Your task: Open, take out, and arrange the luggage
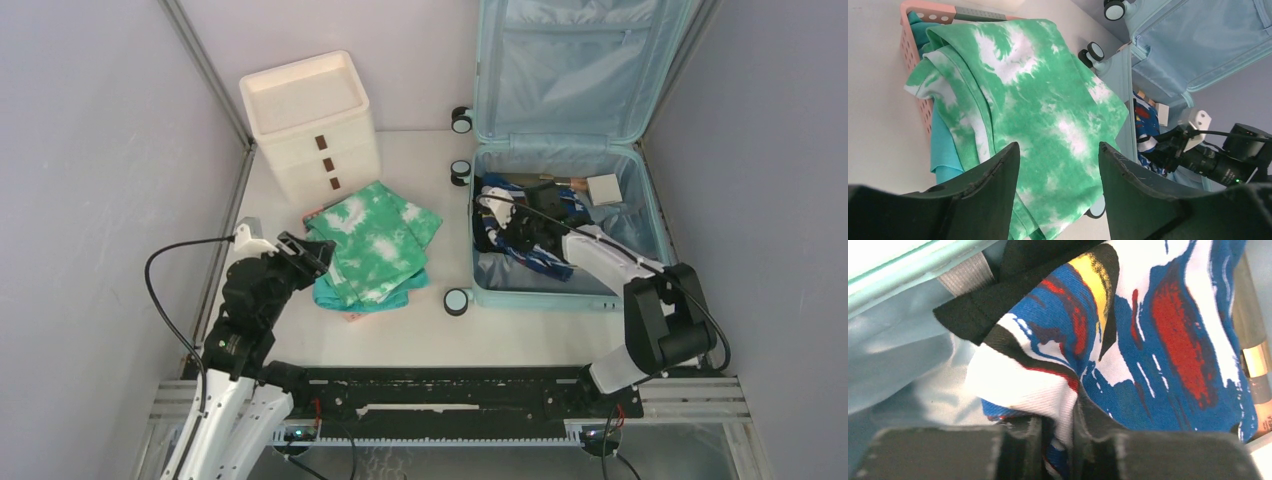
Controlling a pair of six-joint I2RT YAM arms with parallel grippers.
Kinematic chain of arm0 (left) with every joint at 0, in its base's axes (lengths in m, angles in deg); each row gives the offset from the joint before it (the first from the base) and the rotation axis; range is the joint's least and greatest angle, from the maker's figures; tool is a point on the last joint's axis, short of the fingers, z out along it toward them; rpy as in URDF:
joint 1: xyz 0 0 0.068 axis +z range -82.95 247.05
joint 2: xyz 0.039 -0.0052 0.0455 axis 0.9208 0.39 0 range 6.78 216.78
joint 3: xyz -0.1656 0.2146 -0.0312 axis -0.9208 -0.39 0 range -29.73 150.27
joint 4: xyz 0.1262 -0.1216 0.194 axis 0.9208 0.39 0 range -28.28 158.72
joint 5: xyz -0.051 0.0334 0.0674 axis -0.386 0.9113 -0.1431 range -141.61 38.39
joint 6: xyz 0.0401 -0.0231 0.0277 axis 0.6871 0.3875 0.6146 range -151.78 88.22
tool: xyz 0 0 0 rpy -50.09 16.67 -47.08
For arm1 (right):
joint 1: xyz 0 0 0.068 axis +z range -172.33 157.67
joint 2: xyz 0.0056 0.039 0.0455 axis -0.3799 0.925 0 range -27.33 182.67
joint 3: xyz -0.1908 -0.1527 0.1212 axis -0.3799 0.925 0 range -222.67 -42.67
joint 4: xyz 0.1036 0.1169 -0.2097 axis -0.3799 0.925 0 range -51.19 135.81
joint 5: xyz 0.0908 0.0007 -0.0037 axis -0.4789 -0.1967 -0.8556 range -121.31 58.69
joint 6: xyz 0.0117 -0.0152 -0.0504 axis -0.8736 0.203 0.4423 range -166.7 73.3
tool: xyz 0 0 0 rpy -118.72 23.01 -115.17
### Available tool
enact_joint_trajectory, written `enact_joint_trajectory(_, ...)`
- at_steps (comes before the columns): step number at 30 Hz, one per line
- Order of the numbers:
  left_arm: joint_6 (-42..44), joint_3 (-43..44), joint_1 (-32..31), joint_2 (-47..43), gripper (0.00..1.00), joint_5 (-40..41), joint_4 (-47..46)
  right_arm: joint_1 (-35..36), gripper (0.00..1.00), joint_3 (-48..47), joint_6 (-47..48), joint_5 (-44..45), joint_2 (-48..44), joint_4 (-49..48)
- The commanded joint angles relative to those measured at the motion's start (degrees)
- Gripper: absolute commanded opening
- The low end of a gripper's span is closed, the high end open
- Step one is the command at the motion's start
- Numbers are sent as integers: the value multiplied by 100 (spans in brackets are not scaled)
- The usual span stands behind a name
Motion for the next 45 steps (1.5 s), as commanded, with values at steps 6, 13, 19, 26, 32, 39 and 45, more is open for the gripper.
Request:
enact_joint_trajectory(6, -13, 189, -41, 254, 63, -729, -666, -803, 0, -464, -465, -1615, -889, 1258)
enact_joint_trajectory(13, -45, 187, -131, 469, 63, -959, -992, -1848, 0, -1186, -816, -3243, -1148, 2085)
enact_joint_trajectory(19, -94, 158, -209, 598, 63, -1037, -1229, -2240, 1, -1420, -782, -3740, -1277, 2441)
enact_joint_trajectory(26, -75, 248, -400, 846, 63, -1075, -1345, -2131, 17, -1070, -651, -3574, -830, 2385)
enact_joint_trajectory(32, -69, 238, -432, 840, 63, -1087, -1355, -2284, 0, -1130, -1127, -3761, -942, 1970)
enact_joint_trajectory(39, -2, 295, -436, 814, 63, -1071, -1345, -2456, 0, -1985, -1686, -4145, -1692, 2239)
enact_joint_trajectory(45, 249, 575, -434, 783, 63, -935, -1080, -2340, 0, -2412, -3395, -4183, -2208, 1532)
